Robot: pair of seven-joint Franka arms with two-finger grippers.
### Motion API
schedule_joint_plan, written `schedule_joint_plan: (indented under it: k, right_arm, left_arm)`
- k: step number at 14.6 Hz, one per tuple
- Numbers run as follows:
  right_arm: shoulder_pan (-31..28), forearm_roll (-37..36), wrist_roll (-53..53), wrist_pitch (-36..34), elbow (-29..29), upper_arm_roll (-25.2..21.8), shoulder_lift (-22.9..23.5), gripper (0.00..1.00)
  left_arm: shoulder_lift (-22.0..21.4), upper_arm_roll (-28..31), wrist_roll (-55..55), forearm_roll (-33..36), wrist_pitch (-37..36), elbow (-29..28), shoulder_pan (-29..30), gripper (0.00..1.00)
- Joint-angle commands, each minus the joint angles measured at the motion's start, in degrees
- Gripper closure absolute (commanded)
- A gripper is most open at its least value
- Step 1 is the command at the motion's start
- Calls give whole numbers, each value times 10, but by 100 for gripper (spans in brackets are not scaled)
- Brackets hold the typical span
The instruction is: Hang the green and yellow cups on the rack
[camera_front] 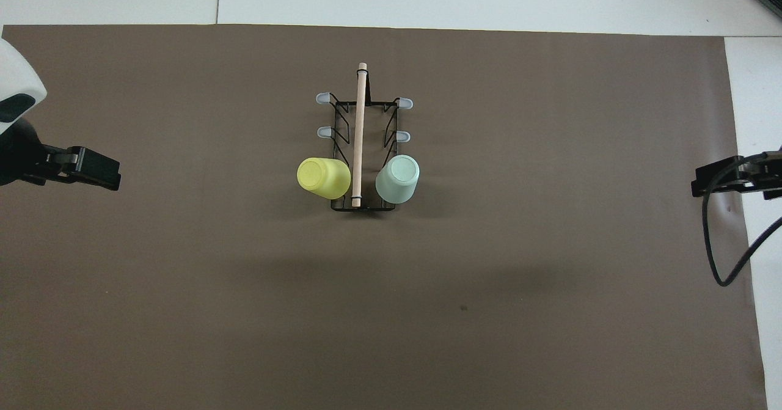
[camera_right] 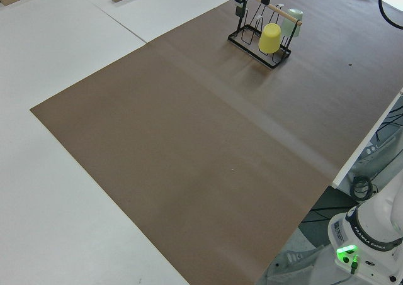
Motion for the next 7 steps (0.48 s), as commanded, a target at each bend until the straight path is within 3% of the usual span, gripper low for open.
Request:
schedule_joint_plan:
  k: [1,7]
  right_arm:
    - [6,13,8,-4,-9,-7,-5,0]
    - [22,2,9,-24,34,4,8,0]
  left_arm:
    - [1,0,23,-8,-17,12,9,0]
    - [0,27,23,-9,-15,11,-10,0]
